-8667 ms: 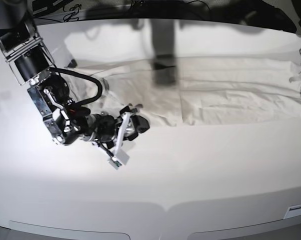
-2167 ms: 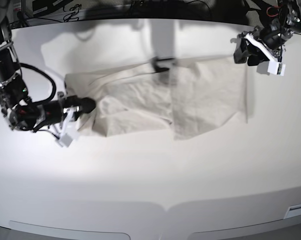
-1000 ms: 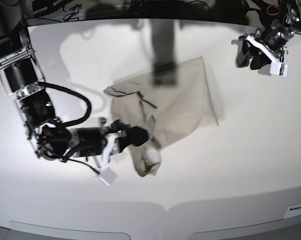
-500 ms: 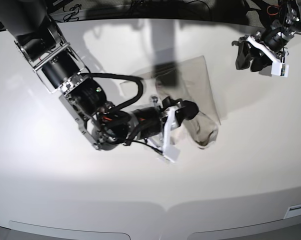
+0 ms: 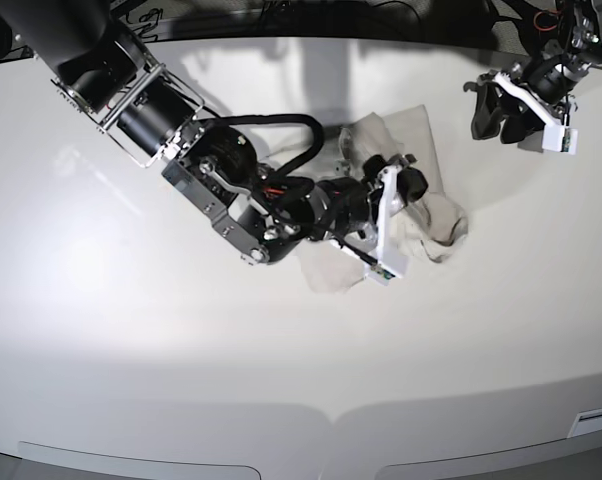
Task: Fold the T-shirt properly
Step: 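Fold the bundle over with the right gripper toward the left gripper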
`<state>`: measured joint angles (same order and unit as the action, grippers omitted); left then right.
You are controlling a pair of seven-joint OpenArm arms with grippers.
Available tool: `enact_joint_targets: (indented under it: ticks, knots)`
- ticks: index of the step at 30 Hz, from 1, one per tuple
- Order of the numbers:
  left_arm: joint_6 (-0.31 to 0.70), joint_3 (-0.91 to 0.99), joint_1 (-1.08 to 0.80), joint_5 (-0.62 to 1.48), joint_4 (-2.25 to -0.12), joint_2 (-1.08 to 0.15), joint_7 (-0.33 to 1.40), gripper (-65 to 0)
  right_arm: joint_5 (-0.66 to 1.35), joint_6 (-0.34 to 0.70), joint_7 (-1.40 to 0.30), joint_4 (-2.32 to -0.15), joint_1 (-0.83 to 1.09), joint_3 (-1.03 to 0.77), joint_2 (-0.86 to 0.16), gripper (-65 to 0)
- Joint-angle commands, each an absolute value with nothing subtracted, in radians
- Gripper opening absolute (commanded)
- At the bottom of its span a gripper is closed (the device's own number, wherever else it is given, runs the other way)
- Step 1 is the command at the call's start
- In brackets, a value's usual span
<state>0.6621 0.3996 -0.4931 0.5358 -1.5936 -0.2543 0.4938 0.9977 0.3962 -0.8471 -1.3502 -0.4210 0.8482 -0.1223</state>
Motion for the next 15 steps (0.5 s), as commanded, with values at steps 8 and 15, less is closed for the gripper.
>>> enact_joint_targets:
  ticks: [8,15]
  knots:
    - [0.67,0.405,-0.496,0.55,-1.612,-0.267,0.482,-36.0,1.024,0.411,-0.748,-1.368,-0.455,0.836,0.007,-34.9]
    - [0.67,0.405,-0.513,0.562,-1.612,-0.266,0.5,-36.1,0.91,0.405,-0.781,-1.368,-0.556,0.799,0.009,-35.1]
